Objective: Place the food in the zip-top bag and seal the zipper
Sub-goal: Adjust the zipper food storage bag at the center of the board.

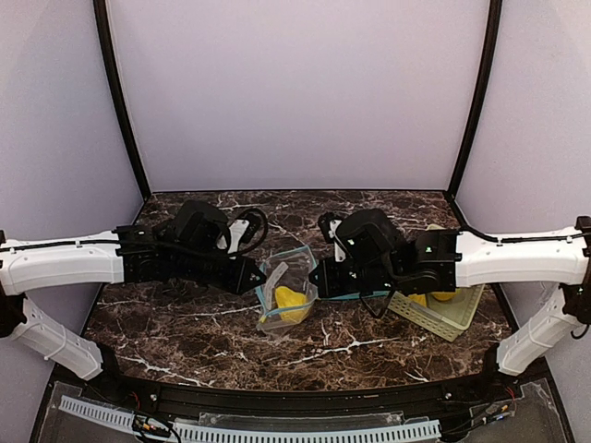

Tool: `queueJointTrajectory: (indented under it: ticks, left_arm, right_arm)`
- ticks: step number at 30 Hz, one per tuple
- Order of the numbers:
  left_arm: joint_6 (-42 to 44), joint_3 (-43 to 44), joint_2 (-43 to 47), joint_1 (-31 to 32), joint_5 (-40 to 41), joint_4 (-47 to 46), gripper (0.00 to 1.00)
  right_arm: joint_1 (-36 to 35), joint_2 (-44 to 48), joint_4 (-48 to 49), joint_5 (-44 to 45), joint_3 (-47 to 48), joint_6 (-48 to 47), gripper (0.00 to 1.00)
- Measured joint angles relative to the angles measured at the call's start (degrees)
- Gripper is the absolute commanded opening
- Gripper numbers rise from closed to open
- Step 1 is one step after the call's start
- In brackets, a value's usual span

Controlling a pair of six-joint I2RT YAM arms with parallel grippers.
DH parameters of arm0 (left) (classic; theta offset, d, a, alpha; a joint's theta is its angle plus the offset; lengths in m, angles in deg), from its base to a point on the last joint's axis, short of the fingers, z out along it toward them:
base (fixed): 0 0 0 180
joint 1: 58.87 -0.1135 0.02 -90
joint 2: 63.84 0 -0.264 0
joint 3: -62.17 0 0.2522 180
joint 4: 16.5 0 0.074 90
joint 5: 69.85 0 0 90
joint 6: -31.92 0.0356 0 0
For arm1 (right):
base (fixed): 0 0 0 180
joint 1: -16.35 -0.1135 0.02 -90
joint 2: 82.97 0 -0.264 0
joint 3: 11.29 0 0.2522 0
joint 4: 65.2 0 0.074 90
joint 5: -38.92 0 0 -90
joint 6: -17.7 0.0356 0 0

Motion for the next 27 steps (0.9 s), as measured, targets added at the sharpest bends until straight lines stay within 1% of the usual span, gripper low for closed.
queueJointTrajectory:
  ticks: [2,4,5,8,10,11,13,16,18,19,23,27]
  left_arm:
    - [0.4,0.1,0.3,0.0,0.4,0.3,0.01]
    - [0.9,0.3,0.5,0.0,0.6,0.8,0.01]
    - [1.2,0.4,0.5,0.0,0.7,1.0,0.01]
    - [1.8,1.0,0.5,-0.5,0.6,1.8,0.01]
    - [2.1,1.4,0.5,-0.9,0.3,2.0,0.01]
    - [2.1,1.4,0.5,-1.1,0.2,2.0,0.01]
    - [2.4,1.5,0.5,-1.6,-0.2,2.4,0.01]
    - [3.4,2.4,0.5,-2.8,-0.9,3.7,0.01]
    - [4.6,3.7,0.5,-3.9,-1.1,5.0,0.01]
    - [5.3,4.8,0.5,-4.6,-1.2,6.1,0.01]
    - [8.5,8.7,0.5,-7.6,-1.9,9.3,0.01]
    - [12.3,11.1,0.4,-10.9,-2.1,12.0,0.01]
  right_arm:
    - [0.0,-0.7,-0.5,0.6,0.0,0.7,0.0]
    - [0.0,-0.8,-1.2,1.2,0.0,1.2,0.03]
    - [0.0,-0.8,-1.5,1.5,0.0,1.3,0.07]
    - [0.0,-0.8,-2.3,2.3,0.0,2.0,0.44]
    - [0.0,-0.7,-2.6,2.7,0.0,1.8,0.65]
    - [0.0,-0.6,-2.8,2.8,0.1,1.9,0.74]
    - [0.0,0.0,-3.2,2.9,0.1,1.0,0.83]
    - [0.0,2.1,-4.0,3.2,0.1,-0.1,0.91]
    - [0.0,4.0,-4.9,3.7,0.1,-0.5,0.97]
    - [0.0,5.2,-5.7,4.2,0.1,-0.9,0.98]
    - [0.1,10.0,-9.6,6.7,0.0,-1.4,0.99]
    - [1.8,15.3,-13.8,8.8,-0.9,-1.1,0.99]
